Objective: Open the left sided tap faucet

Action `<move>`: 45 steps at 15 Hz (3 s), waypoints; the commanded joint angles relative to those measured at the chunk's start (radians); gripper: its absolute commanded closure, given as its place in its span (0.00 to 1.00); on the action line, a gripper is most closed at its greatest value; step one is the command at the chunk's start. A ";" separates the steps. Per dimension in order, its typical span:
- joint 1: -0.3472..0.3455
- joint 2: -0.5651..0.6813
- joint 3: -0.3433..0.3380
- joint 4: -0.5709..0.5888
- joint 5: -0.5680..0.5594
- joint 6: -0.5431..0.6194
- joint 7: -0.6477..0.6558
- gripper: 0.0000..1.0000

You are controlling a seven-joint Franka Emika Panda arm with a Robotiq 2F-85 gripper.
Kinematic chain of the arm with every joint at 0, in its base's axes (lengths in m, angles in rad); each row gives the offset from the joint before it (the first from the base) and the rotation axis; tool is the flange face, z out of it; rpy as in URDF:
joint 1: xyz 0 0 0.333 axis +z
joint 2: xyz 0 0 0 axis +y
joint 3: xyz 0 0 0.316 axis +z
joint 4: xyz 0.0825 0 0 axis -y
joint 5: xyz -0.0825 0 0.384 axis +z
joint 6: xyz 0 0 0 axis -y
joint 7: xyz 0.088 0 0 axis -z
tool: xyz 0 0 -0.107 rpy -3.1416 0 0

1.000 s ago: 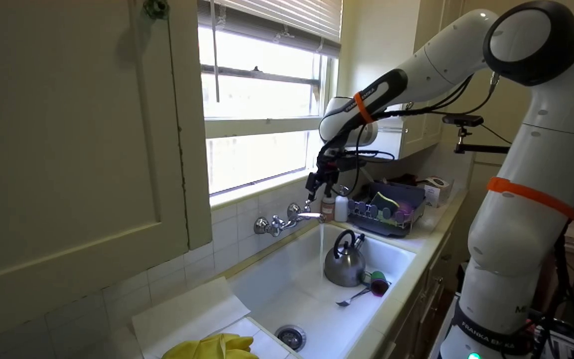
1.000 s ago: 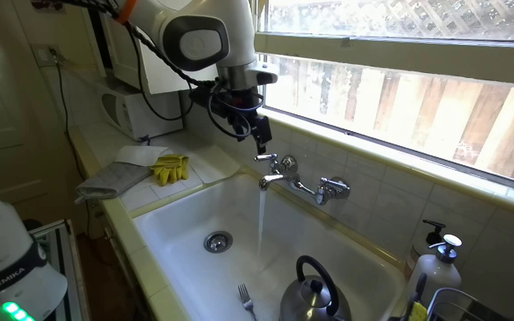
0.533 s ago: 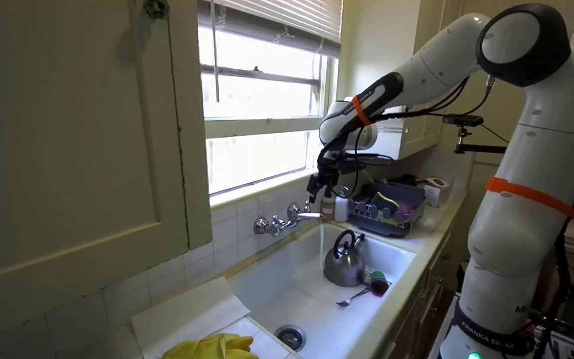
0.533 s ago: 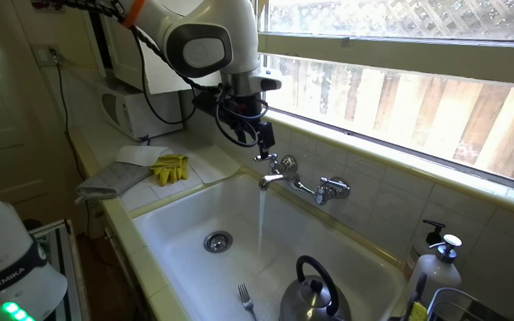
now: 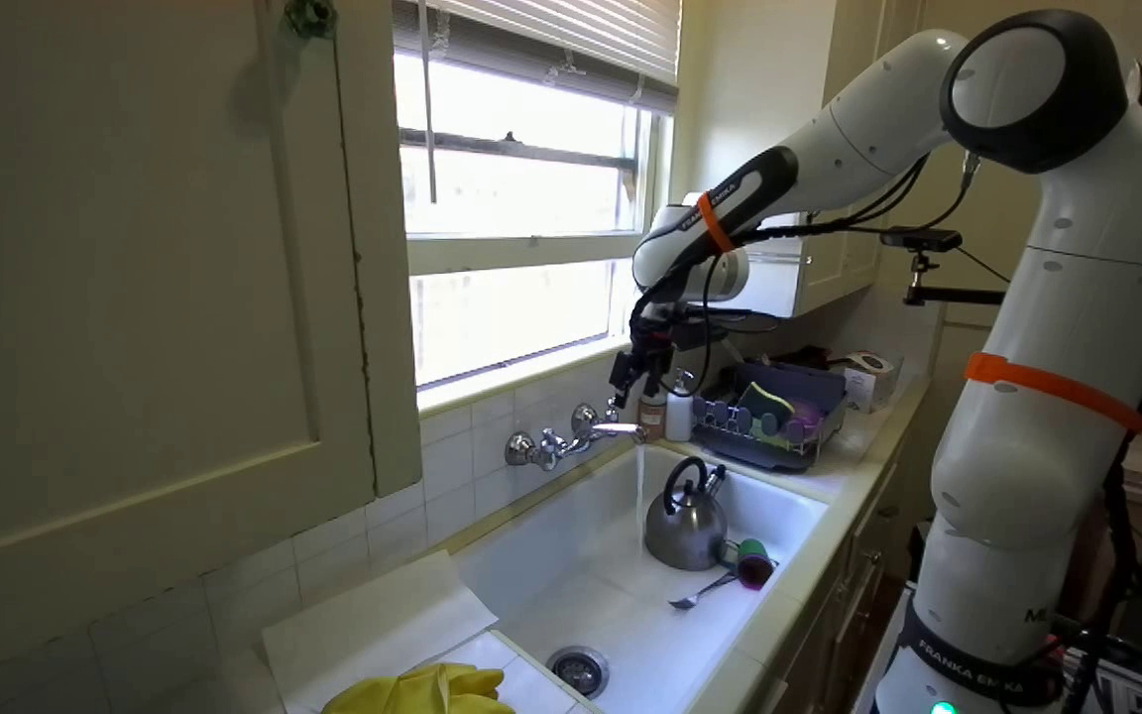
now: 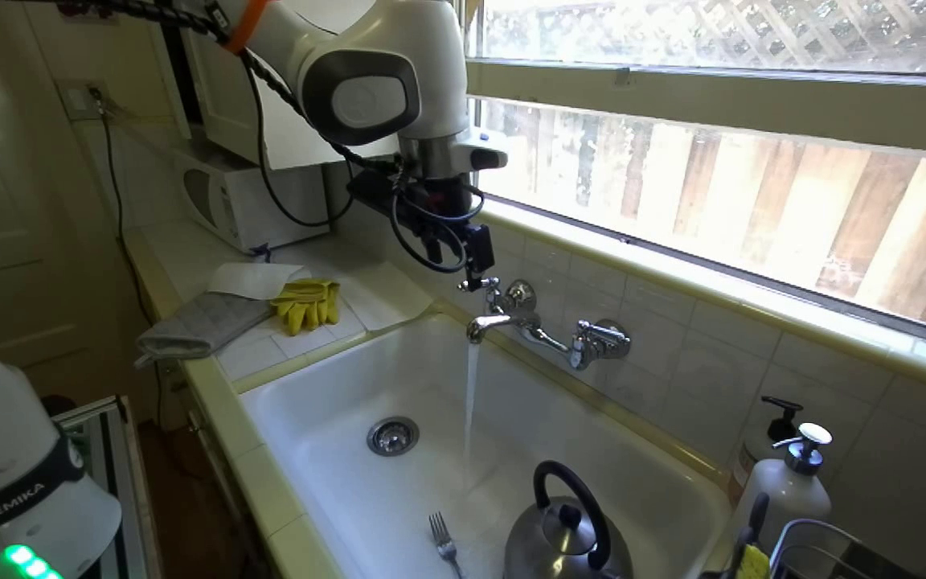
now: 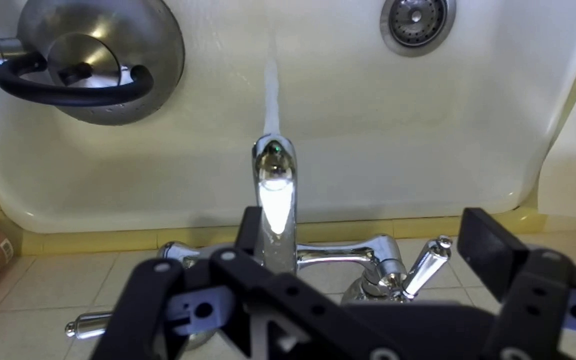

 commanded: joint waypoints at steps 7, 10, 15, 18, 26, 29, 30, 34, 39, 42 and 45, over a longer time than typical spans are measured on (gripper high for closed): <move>0.020 0.152 0.075 0.071 0.022 0.113 0.283 0.00; 0.033 0.215 0.099 0.109 -0.002 0.170 0.407 0.00; 0.060 0.307 0.116 0.184 -0.008 0.188 0.496 0.00; 0.065 0.347 0.136 0.219 0.038 0.191 0.465 0.00; 0.068 0.418 0.153 0.274 0.053 0.227 0.464 0.00; 0.067 0.430 0.161 0.287 0.074 0.223 0.460 0.00; 0.066 0.432 0.166 0.292 0.082 0.219 0.455 0.00; 0.070 0.443 0.174 0.306 0.085 0.219 0.449 0.00; 0.080 0.465 0.181 0.327 0.075 0.219 0.442 0.00; 0.085 0.477 0.186 0.341 0.078 0.214 0.448 0.00; 0.099 0.488 0.187 0.359 0.069 0.208 0.471 0.00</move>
